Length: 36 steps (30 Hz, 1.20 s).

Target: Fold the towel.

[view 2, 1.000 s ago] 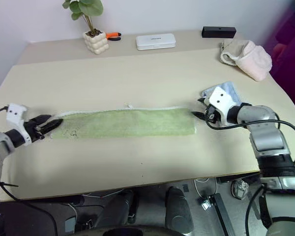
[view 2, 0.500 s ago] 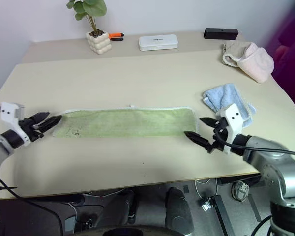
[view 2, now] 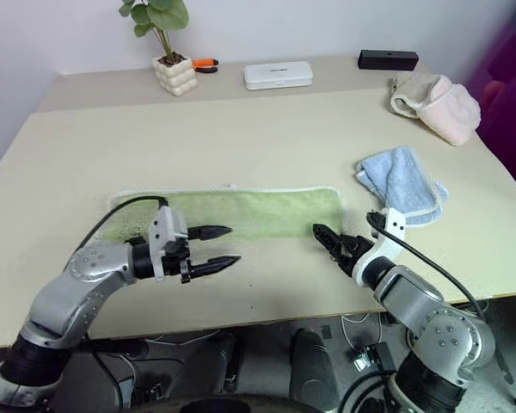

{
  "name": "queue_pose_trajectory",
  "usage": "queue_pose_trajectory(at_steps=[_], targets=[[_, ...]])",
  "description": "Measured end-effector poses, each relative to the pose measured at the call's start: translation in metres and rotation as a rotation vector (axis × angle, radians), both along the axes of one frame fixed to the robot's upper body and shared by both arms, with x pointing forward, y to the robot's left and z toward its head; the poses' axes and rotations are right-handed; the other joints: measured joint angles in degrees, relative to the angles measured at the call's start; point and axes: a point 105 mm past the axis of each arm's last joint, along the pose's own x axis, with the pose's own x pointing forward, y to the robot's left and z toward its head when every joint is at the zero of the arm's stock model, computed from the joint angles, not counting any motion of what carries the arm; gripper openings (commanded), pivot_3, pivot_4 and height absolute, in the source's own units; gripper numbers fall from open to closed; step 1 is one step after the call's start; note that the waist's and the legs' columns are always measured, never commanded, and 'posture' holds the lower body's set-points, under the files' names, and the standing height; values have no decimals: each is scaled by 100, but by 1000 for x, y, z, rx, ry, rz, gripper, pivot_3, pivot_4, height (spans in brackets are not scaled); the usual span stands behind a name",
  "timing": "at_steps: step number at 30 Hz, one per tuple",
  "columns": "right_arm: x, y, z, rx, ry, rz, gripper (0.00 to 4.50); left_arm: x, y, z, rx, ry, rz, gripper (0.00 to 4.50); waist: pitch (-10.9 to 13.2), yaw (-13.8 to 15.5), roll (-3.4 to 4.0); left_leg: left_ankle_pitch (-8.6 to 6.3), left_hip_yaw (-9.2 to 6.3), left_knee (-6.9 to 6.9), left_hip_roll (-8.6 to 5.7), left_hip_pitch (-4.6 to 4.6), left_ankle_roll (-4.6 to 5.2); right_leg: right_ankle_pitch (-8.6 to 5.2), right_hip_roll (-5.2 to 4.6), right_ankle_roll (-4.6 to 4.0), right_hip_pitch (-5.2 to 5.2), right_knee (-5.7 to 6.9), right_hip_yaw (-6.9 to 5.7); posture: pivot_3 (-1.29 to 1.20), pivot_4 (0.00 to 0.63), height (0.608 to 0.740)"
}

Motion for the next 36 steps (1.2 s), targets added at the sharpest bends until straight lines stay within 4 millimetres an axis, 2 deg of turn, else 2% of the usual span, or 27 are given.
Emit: queue_pose_trajectory(at_steps=[12,14,21,25,30,34,36], targets=[[-17,0,-1,78,41,-28,4429,-4,1,-8,23,10,-7,2979,-2,-21,4,-1,-2,-1,1,3,3,-2,1,2,5,-1,-3,0,150,740],[-13,1,-1,91,48,-32,4429,-4,1,-8,27,2,-6,2979,-2,-37,4,-1,-2,-1,2,4,3,-3,1,2,5,-1,-3,0,150,740],[20,6,3,183,65,-78,4429,-1,-1,-6,24,-12,5,2979,-2,-134,3,-1,-2,-3,3,23,4,-6,3,6,25,-3,-3,0,150,740],[29,0,-2,198,94,-123,2619,1,-1,-6,27,-20,23,2979,-2,-120,3,-3,-1,-3,1,33,7,-9,2,11,37,-6,-2,0,150,740],[33,-13,-4,175,106,-164,39,0,2,-9,27,-7,39,2979,2,-115,10,-4,-1,-3,1,32,9,-11,2,13,36,-6,-2,0,150,740],[32,-24,2,122,82,-170,39,0,1,-9,26,-9,40,2979,2,-108,11,-5,-1,-2,1,30,10,-12,1,14,36,-6,-1,0,150,740],[27,-41,12,29,43,-171,39,1,1,-9,26,-10,39,2979,5,-85,19,-6,-1,0,-5,25,13,-16,-5,20,36,-9,-2,0,150,740]])
